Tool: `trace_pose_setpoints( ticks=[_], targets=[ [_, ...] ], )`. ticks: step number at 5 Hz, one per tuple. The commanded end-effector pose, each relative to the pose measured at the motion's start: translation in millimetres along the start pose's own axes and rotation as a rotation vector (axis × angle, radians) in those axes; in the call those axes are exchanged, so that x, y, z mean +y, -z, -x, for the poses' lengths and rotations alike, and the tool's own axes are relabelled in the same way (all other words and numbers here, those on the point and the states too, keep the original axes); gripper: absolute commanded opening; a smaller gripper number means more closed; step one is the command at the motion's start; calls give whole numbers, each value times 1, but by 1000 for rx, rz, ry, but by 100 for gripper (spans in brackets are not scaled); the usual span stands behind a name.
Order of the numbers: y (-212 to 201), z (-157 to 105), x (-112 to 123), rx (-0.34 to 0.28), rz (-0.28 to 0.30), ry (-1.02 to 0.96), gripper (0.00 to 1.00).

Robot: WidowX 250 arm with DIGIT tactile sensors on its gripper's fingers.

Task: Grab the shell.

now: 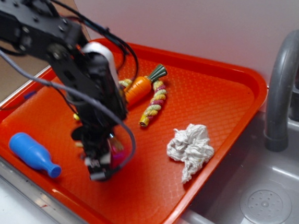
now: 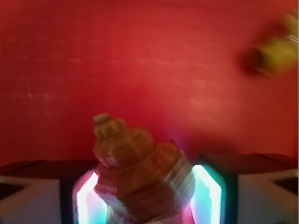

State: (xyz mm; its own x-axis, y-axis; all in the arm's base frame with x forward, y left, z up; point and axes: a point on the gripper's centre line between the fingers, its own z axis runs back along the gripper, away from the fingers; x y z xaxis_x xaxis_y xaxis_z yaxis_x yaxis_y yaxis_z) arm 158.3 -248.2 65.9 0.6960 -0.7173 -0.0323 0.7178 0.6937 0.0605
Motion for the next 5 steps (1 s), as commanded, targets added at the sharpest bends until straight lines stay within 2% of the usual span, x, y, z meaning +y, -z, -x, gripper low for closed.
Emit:
trace_pose_setpoints(
  ticks=[1, 2, 3, 4, 5],
  targets=[
    [-91, 31, 55, -96, 79, -483, 0],
    [-127, 56, 78, -59, 7, -687, 0],
    [-165, 81, 95, -109, -38, -874, 0],
    [-184, 93, 105, -162, -41, -1021, 0],
    [-175, 85, 110, -81, -9, -960, 0]
  ],
)
